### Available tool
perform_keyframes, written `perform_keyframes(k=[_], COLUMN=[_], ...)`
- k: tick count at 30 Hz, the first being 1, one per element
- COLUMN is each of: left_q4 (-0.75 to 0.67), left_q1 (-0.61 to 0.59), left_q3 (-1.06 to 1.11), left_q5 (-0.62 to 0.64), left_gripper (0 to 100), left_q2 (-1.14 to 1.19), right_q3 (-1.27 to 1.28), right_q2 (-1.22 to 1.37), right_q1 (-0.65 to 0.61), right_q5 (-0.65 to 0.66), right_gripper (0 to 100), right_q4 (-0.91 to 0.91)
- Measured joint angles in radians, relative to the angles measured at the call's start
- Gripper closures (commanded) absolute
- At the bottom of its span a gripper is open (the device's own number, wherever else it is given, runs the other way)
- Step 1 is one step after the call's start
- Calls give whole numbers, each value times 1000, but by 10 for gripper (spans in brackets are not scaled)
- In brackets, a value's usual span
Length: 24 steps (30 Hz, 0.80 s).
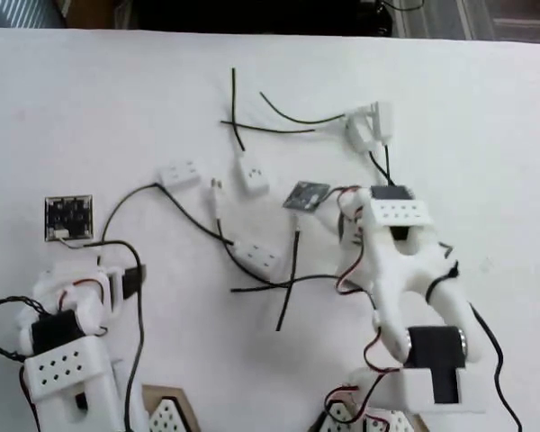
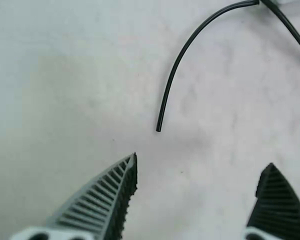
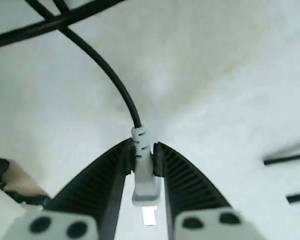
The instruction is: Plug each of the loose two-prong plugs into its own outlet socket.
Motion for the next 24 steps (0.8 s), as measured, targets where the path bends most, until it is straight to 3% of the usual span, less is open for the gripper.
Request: perform_keyframes(k=[6, 14, 19, 24], left_q4=[0, 0, 0, 0], left_q1=[0, 0, 0, 0], left_q3=[0, 0, 0, 0], left_q5=[0, 0, 0, 0], left_gripper=[631, 631, 631, 631], left_q2=[0, 0, 0, 0], right_q3=[-150, -222, -184, -40], right_q2=[-92, -123, -123, -123], right_q1=[130, 233, 158, 5], right_q5=[-5, -75, -219, -408], right_gripper=[981, 981, 981, 981], right_q4=[141, 153, 146, 8])
